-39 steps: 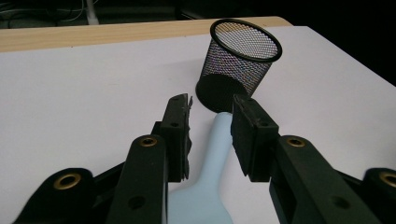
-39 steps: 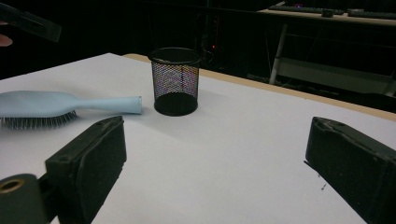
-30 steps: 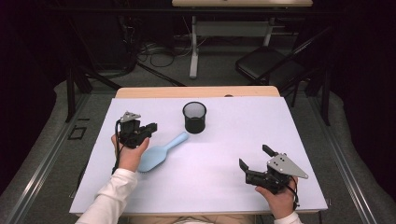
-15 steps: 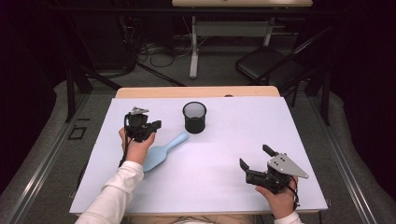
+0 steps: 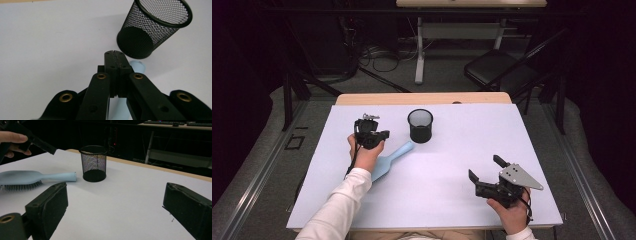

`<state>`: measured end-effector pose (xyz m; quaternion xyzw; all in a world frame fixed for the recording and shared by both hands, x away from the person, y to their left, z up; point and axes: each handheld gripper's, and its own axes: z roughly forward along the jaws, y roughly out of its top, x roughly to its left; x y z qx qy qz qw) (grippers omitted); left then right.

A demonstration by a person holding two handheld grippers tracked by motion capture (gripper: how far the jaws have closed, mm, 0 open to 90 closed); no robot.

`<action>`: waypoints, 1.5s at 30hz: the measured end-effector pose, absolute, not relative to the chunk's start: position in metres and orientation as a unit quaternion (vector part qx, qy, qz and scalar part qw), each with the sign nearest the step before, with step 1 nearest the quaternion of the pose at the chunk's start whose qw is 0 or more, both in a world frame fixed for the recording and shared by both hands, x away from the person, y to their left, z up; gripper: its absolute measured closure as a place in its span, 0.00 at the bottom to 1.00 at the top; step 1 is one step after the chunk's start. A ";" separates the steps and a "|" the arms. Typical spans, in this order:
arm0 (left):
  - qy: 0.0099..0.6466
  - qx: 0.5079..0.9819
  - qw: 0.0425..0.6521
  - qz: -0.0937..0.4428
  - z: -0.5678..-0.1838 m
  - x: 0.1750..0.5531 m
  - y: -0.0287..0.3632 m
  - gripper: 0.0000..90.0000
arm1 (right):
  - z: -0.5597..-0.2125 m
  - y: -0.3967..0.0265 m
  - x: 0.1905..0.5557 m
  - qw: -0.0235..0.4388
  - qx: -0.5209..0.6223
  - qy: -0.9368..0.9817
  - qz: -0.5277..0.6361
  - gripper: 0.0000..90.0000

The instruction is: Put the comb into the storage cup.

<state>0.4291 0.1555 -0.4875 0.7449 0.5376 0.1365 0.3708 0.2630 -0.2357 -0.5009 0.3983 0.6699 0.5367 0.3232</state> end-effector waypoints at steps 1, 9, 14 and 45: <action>0.538 0.747 0.367 0.135 -0.489 0.430 0.155 1.00 | -0.500 -0.236 0.263 0.325 0.400 0.668 0.537 0.07; 0.551 0.747 0.347 0.132 -0.498 0.439 0.150 1.00 | -0.499 -0.238 0.262 0.320 0.399 0.671 0.536 0.01; 0.556 0.748 0.340 0.123 -0.503 0.442 0.148 1.00 | -0.499 -0.238 0.262 0.321 0.397 0.674 0.535 0.00; 0.564 0.779 0.261 0.088 -0.527 0.461 0.104 1.00 | -0.501 -0.242 0.265 0.310 0.403 0.676 0.534 0.00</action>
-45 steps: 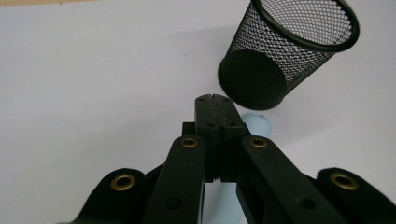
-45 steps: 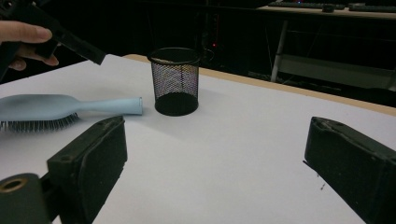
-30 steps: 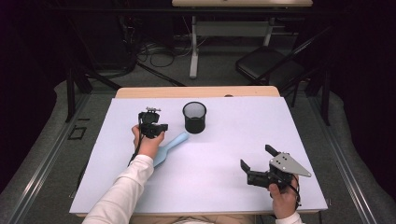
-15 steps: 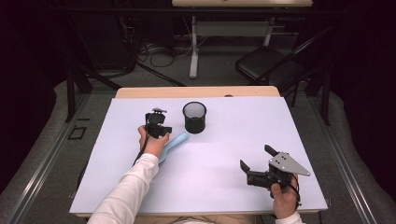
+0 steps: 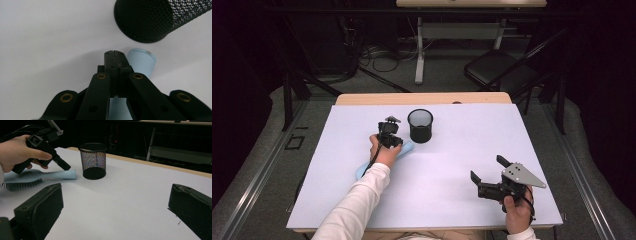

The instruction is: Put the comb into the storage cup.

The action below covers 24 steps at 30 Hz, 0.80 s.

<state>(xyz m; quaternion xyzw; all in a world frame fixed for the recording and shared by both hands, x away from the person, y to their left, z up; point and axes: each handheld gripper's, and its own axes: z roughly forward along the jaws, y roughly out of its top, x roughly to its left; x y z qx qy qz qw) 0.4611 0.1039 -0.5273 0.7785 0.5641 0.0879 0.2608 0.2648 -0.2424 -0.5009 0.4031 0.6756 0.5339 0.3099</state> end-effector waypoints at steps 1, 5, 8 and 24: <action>0.563 0.780 0.258 0.089 -0.527 0.461 0.103 1.00 | -0.501 -0.242 0.265 0.310 0.403 0.676 0.534 0.00; 0.558 0.786 0.254 0.086 -0.527 0.460 0.099 1.00 | -0.501 -0.243 0.265 0.309 0.404 0.675 0.535 0.00; 0.553 0.789 0.254 0.084 -0.528 0.459 0.096 1.00 | -0.501 -0.244 0.265 0.308 0.403 0.676 0.534 0.00; 0.515 0.819 0.247 0.059 -0.531 0.443 0.081 1.00 | -0.501 -0.245 0.266 0.307 0.406 0.674 0.535 0.00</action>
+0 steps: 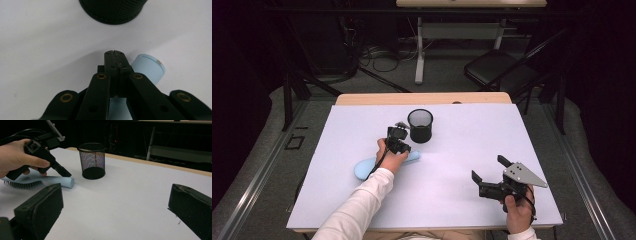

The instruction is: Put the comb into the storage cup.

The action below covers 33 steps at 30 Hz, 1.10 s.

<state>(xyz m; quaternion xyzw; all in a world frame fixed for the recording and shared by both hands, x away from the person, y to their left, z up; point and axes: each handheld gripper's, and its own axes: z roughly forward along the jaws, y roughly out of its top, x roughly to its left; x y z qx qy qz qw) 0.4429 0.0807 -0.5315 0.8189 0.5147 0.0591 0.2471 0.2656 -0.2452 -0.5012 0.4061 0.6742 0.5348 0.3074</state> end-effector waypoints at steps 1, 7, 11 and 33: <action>0.513 0.820 0.247 0.057 -0.532 0.441 0.080 1.00 | -0.501 -0.245 0.266 0.307 0.406 0.674 0.535 0.00; 0.496 0.831 0.247 0.053 -0.534 0.431 0.075 1.00 | -0.501 -0.245 0.266 0.309 0.405 0.675 0.534 0.00; 0.486 0.837 0.247 0.050 -0.536 0.426 0.074 1.00 | -0.501 -0.245 0.266 0.308 0.405 0.675 0.534 0.00; 0.447 0.858 0.251 0.040 -0.537 0.393 0.075 1.00 | -0.501 -0.246 0.265 0.307 0.409 0.673 0.535 0.00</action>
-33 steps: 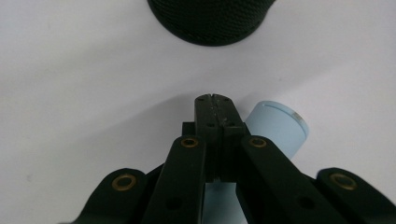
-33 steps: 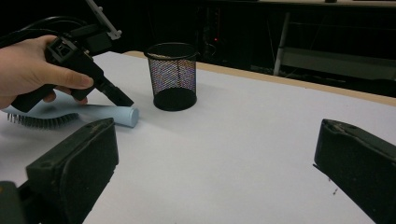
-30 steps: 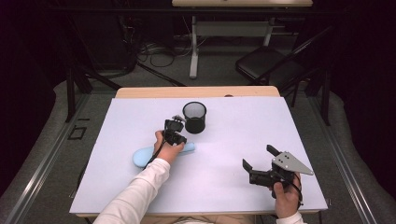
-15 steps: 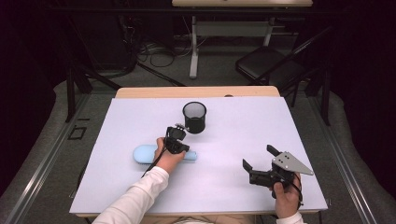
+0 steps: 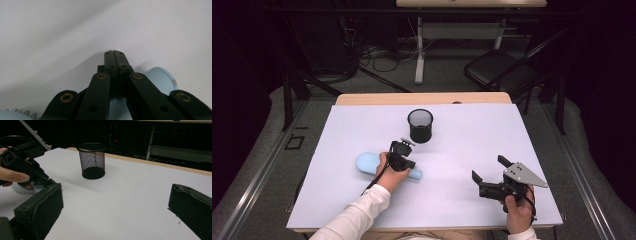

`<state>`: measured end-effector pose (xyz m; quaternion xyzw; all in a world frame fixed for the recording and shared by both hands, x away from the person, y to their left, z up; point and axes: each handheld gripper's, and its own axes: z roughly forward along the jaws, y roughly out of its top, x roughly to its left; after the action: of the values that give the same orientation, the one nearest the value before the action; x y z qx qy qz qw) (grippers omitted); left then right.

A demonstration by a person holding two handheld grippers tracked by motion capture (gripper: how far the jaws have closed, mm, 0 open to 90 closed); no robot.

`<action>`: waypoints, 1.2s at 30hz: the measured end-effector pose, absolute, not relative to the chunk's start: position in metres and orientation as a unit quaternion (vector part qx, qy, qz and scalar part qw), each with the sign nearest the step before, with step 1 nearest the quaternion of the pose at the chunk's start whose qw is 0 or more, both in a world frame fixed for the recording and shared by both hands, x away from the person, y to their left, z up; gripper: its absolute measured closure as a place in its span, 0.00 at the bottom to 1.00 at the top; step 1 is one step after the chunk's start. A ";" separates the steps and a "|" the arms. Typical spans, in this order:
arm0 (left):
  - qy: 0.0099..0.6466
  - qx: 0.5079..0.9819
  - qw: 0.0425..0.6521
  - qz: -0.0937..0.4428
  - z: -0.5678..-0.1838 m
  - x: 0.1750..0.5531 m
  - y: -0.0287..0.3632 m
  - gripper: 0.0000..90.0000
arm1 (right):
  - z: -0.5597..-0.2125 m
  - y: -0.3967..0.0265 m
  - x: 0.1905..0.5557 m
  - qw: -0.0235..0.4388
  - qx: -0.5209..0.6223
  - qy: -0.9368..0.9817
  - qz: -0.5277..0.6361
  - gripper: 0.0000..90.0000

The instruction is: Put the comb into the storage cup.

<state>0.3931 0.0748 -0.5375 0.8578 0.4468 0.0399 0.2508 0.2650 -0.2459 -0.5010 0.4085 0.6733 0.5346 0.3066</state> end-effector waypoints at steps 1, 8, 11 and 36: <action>0.445 0.859 0.251 0.040 -0.537 0.392 0.075 1.00 | -0.501 -0.246 0.265 0.307 0.409 0.673 0.535 0.00; 0.434 0.864 0.254 0.038 -0.538 0.382 0.076 1.00 | -0.501 -0.246 0.265 0.308 0.407 0.674 0.534 0.00; 0.425 0.869 0.252 0.040 -0.537 0.377 0.078 1.00 | -0.501 -0.246 0.265 0.306 0.409 0.673 0.535 0.00; 0.374 0.890 0.247 0.079 -0.537 0.330 0.102 1.00 | -0.501 -0.246 0.264 0.307 0.410 0.672 0.535 0.00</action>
<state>0.3302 0.1015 -0.5370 0.8903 0.3743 0.0787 0.2470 0.2638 -0.2455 -0.5008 0.4104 0.6716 0.5351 0.3069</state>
